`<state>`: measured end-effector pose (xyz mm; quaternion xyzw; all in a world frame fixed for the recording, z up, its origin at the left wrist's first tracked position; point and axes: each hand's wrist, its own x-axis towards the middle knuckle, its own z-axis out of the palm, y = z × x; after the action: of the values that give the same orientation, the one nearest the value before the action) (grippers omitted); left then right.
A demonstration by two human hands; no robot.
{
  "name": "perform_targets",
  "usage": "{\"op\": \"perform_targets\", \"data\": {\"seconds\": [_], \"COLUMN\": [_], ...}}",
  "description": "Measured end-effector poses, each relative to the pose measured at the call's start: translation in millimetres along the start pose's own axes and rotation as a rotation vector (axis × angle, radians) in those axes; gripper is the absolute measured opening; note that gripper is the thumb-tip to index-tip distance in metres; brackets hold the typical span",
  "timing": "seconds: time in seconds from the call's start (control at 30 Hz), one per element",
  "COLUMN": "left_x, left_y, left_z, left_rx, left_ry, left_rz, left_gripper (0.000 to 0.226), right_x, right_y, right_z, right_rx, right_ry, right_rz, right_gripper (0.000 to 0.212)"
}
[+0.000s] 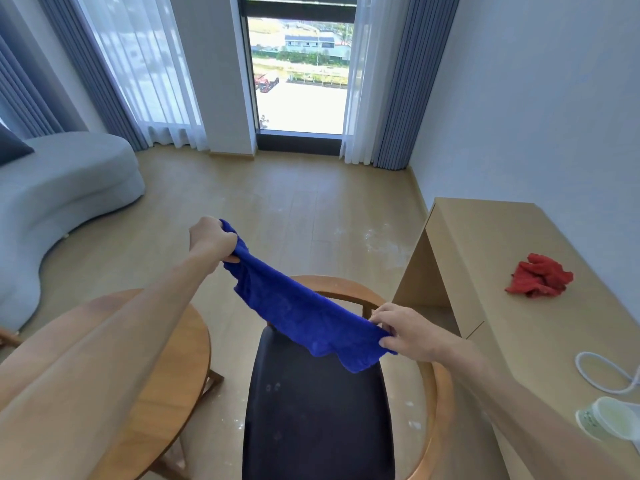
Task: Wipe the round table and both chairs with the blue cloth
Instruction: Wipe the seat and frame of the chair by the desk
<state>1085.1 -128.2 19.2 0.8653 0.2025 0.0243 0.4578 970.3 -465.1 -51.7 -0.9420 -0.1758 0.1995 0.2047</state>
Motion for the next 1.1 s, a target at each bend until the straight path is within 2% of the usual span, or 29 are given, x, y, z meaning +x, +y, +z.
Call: {"op": "perform_targets", "data": {"seconds": [0.07, 0.17, 0.33, 0.43, 0.6, 0.67, 0.83, 0.93, 1.1], "left_x": [-3, -5, -1, 0, -2, -7, -38, -54, -60], "left_y": [-1, -2, 1, 3, 12, 20, 47, 52, 49], "left_z": [0, -3, -7, -9, -10, -5, 31, 50, 59], "left_rx": [0.098, 0.262, 0.33, 0.371, 0.471, 0.511, 0.654, 0.685, 0.606], "left_ry": [-0.059, -0.102, -0.129, -0.137, -0.201, -0.273, -0.578, -0.681, -0.72], "left_rz": [0.06, 0.163, 0.231, 0.28, 0.46, 0.551, 0.816, 0.912, 0.925], "left_gripper": [0.016, 0.018, 0.015, 0.016, 0.012, 0.011, 0.016, 0.02, 0.019], "right_x": [0, 0, -4, -5, -6, -2, 22, 35, 39], "right_y": [-6, -8, -4, -3, -6, -17, -59, -75, -73], "right_z": [-5, -10, -11, -17, -31, -35, -42, -49, -51], "right_rx": [-0.065, -0.197, -0.083, 0.014, -0.116, -0.151, -0.22, -0.191, 0.002], "right_ry": [0.025, 0.196, 0.365, 0.363, 0.322, 0.364, 0.46, 0.48, 0.361], "right_rz": [0.047, 0.132, 0.189, 0.139, -0.026, -0.11, -0.293, -0.326, -0.284], "right_gripper": [0.019, 0.019, 0.02, 0.022, 0.017, 0.016, 0.017, 0.016, 0.021]}}
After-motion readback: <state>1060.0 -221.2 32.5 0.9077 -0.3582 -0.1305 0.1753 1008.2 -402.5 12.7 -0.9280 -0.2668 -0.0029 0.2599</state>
